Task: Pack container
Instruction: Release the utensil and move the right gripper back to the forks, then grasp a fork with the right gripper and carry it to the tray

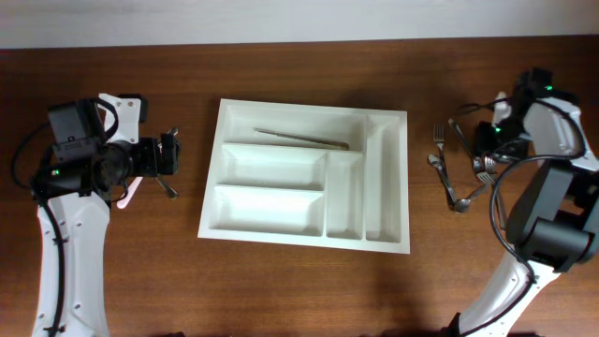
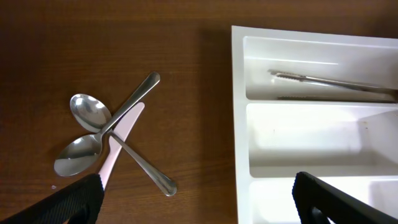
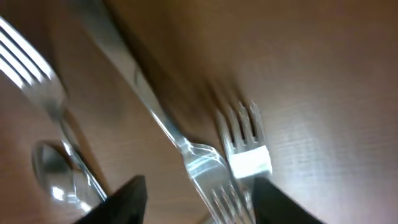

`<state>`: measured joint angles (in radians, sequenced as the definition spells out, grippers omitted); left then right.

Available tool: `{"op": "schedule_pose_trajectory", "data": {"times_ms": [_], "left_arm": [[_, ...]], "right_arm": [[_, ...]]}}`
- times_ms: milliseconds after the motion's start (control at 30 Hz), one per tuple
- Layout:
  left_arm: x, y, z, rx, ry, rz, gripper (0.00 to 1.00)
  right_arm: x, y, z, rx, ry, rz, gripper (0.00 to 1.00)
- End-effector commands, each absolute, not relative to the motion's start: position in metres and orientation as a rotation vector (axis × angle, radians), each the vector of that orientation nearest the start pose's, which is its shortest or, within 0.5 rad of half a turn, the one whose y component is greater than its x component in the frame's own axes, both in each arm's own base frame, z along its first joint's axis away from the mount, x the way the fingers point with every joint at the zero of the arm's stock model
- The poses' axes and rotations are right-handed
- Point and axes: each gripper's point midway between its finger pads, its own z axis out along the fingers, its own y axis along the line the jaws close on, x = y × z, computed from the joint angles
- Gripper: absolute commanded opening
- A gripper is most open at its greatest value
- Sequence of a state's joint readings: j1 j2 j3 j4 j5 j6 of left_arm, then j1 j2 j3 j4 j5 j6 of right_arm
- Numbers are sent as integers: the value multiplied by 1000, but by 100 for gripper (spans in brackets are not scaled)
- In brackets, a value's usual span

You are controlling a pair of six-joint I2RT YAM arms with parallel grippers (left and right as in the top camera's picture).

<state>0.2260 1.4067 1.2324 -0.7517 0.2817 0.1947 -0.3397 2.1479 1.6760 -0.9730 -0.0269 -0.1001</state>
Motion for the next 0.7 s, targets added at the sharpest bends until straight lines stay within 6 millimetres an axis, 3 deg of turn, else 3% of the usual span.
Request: {"op": "schedule_pose_trajectory", "data": {"times_ms": [0,200,433,667], "left_arm": [[377,35,206,105,2432,-177,99],[377,35,206,105,2432,-177,99],[377,35,206,105,2432,-177,99],[377,35,206,105,2432,-177,99]], "right_arm": [[427,-133,31,164,2965,-44,53],[449,-136,32,95,2878,-81,41],[453,-138,28,96,2865,-84,43],[448,-129,10,91,2909,-8,43]]}}
